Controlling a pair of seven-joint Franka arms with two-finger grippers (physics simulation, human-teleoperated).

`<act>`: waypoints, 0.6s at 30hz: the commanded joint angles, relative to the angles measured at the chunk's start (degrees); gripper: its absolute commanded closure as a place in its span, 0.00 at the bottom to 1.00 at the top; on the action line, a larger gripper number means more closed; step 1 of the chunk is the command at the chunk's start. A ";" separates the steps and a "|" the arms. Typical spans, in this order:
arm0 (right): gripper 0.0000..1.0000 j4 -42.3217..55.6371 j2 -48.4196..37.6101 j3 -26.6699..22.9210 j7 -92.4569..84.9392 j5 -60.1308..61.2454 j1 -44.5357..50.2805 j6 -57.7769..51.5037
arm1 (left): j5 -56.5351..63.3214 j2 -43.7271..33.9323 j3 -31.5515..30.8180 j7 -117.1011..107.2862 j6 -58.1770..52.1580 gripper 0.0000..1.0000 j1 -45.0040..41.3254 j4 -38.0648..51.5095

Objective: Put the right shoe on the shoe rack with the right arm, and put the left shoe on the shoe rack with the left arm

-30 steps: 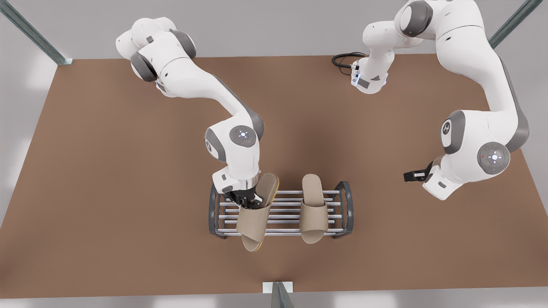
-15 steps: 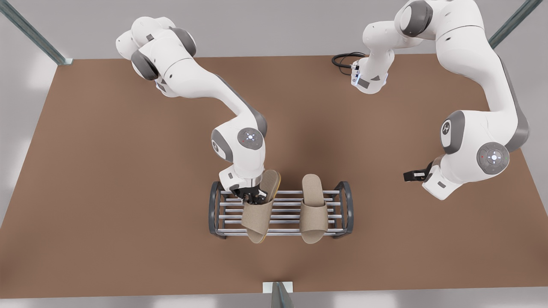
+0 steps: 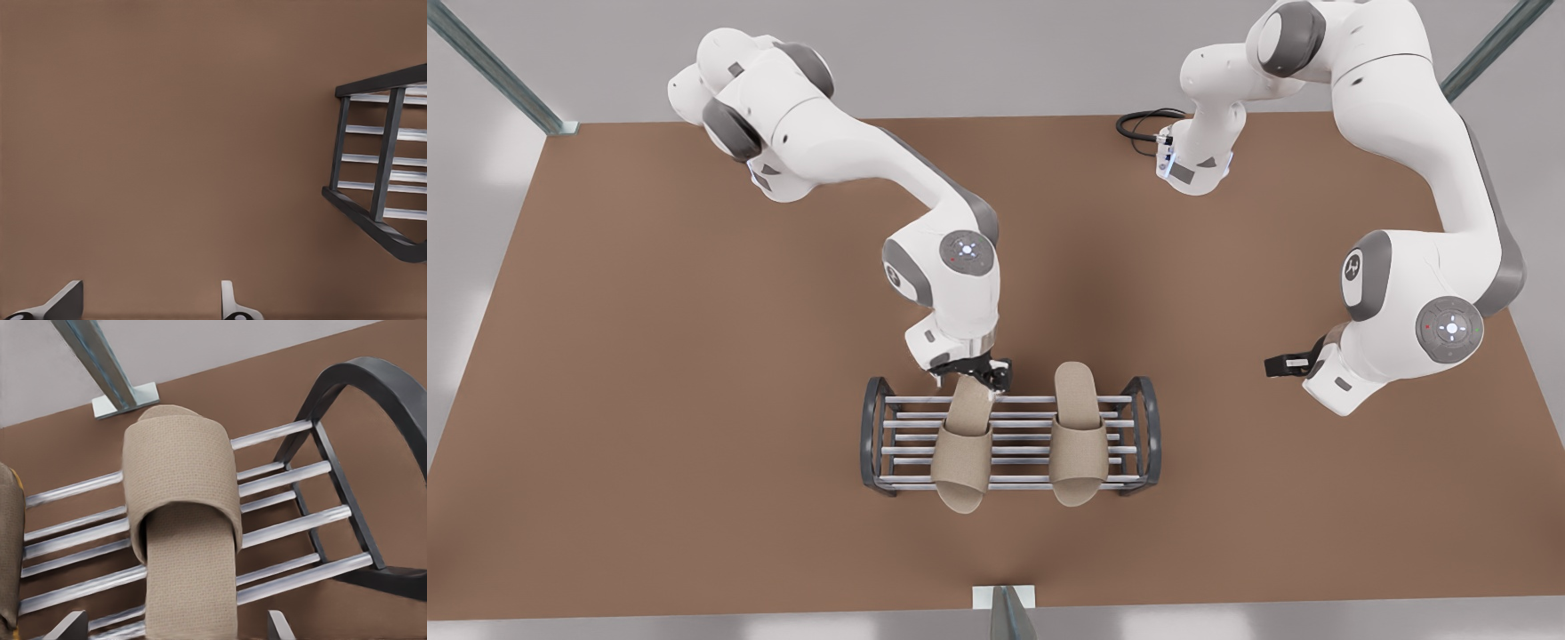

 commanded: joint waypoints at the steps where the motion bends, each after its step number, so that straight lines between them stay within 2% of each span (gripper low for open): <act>1: 0.00 0.45 -0.22 0.49 3.17 -0.02 2.46 -3.21 | 0.04 -0.07 -0.01 0.22 -0.03 0.00 0.00 0.03; 2: 0.00 1.32 -0.92 0.31 7.28 0.07 6.94 -4.00 | 0.04 -0.07 -0.01 0.22 -0.03 0.00 0.00 0.03; 3: 0.00 8.70 -1.89 0.31 10.72 2.00 14.33 -9.71 | 0.04 -0.07 -0.01 0.30 -0.03 0.00 0.00 0.03; 4: 0.00 13.46 -6.54 0.31 12.05 4.63 16.80 -16.21 | 0.04 -0.07 -0.01 0.22 -0.03 0.00 0.09 0.03; 5: 0.00 13.20 -14.45 -0.04 11.08 6.57 13.48 -25.61 | 0.04 -0.16 -0.01 0.22 -0.03 0.00 0.09 0.03; 6: 0.00 12.67 -18.50 -0.12 1.78 7.27 2.58 -37.03 | 0.04 -0.16 -0.01 0.22 -0.03 0.00 0.00 0.03; 7: 0.00 5.74 -22.01 -0.22 -11.73 5.87 -12.96 -39.61 | 0.04 -0.16 -0.01 0.22 -0.12 0.00 0.00 -0.06; 8: 0.00 1.52 -21.67 0.31 -21.96 3.49 -22.21 -29.77 | 0.04 -0.16 -0.01 0.22 -0.12 0.00 0.00 -0.06; 10: 0.00 -0.60 -20.88 0.49 -33.82 4.20 -25.47 -22.03 | -0.66 -0.86 -0.10 0.13 1.28 0.00 0.27 -1.82; 11: 0.00 -0.43 -20.79 0.40 -36.91 4.11 -25.56 -21.50 | -3.12 -1.22 -0.28 -0.05 2.43 0.00 0.44 -2.52; 12: 0.00 -0.60 -20.27 0.40 -38.66 4.28 -25.91 -19.91 | -3.48 -4.02 -0.28 0.04 5.67 0.00 0.35 -7.08; 13: 0.00 -0.51 -19.74 0.40 -42.61 7.53 -27.58 -19.21 | -3.65 -14.47 -0.36 -0.05 13.67 0.00 0.62 -21.13; 14: 0.00 -0.51 -20.18 0.40 -49.47 9.90 -29.78 -20.18 | -4.35 -16.42 -0.45 -0.22 13.68 0.00 0.18 -22.12; 18: 0.00 -1.66 -21.93 0.66 -56.77 14.74 -36.37 -22.46 | -4.09 -15.54 -0.45 -0.93 14.03 0.00 -0.26 -21.77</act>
